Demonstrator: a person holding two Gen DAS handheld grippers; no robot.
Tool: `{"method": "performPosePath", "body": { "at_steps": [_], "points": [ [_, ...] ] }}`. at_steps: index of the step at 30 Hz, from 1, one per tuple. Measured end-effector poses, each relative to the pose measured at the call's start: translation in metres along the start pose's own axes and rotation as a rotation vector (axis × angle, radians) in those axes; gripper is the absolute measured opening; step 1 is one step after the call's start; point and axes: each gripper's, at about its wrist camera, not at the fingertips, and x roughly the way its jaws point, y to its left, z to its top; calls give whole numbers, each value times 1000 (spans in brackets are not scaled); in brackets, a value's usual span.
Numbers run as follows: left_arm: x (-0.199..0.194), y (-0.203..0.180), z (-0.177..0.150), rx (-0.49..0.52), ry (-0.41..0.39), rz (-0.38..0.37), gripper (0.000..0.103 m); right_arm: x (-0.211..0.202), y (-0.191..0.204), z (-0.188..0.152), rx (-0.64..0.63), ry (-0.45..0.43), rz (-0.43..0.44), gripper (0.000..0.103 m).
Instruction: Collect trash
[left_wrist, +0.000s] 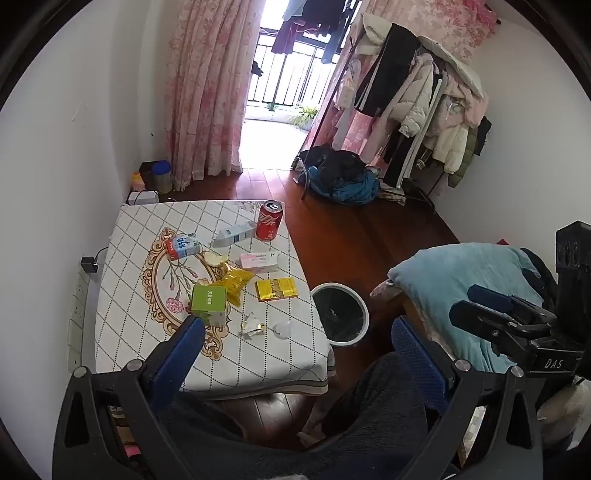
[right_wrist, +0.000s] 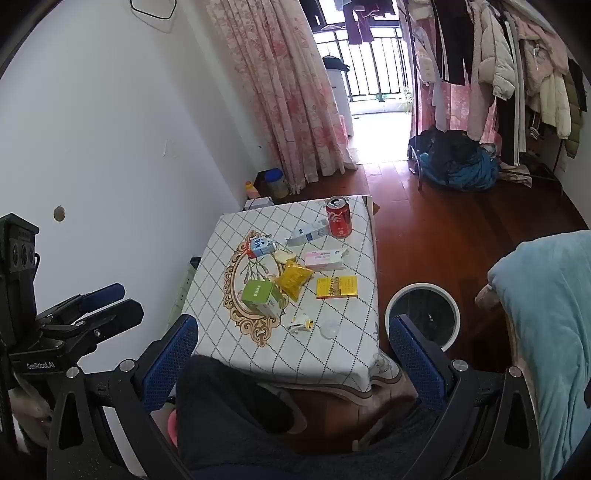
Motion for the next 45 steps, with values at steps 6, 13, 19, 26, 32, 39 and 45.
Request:
{"method": "performPosePath", "body": {
  "at_steps": [6,13,19,26,32,39,45],
  "points": [
    [0,1,0,-5,-1,-1,103,-2,2,0,-6,-3,-11,103],
    [-2,4,-2,-1,-6,6,103,1,4,-1,-6,3,5,103],
    [-5,5,0,-4,-9,3,103,6,3,1,-21,11,13,103],
    [-5,6,1,-5,-10,4,103,6,3,1,-23,11,9,103],
    [-5,6,0,-6,-12,3,103,6,4,1,-22,11,7,103],
    [-8,6,0,-7,-10,-2,103,7,5,1,-23,13,6,103],
    [-10,3,0,-8,-11,-2,103,7,5,1,-22,12,8,103]
  ]
}}
